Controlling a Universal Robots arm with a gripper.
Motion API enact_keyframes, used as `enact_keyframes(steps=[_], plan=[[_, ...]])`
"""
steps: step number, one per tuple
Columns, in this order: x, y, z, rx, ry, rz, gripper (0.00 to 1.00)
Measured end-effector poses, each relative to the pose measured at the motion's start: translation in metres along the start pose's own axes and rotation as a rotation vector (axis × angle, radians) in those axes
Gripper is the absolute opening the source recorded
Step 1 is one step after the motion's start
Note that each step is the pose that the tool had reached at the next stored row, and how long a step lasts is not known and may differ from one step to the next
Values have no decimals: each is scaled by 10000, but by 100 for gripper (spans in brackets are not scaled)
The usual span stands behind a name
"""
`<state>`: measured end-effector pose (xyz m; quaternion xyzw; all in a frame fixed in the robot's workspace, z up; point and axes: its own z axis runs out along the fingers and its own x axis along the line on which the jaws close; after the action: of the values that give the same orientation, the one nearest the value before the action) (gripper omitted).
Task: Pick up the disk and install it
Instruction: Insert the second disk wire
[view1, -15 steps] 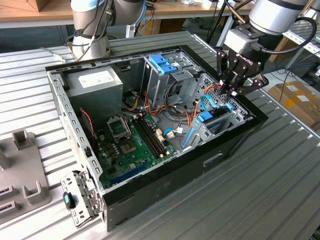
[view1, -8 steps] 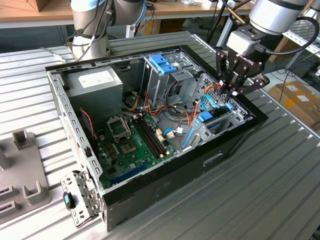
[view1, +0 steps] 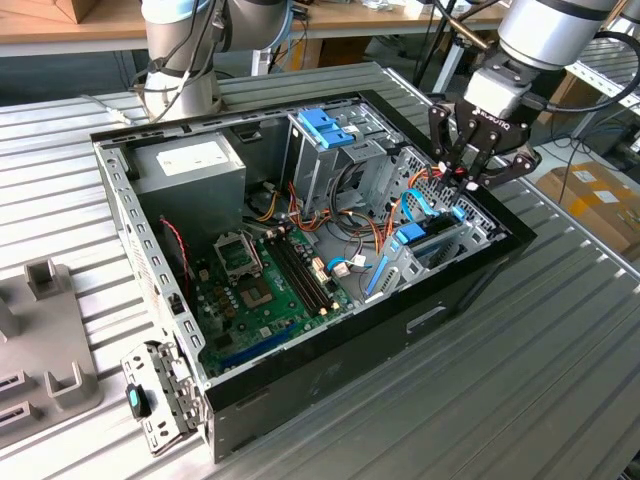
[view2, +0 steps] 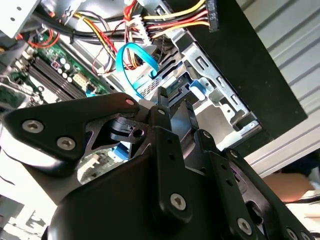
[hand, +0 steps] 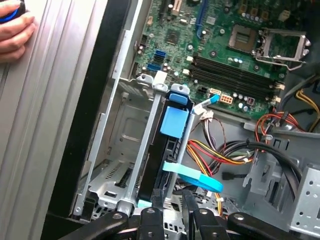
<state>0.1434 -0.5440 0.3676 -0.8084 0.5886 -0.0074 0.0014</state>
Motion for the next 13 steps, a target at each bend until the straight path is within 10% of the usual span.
enact_keyframes(steps=[13], plan=[[-1,0,0,31,-33,-3002,30]])
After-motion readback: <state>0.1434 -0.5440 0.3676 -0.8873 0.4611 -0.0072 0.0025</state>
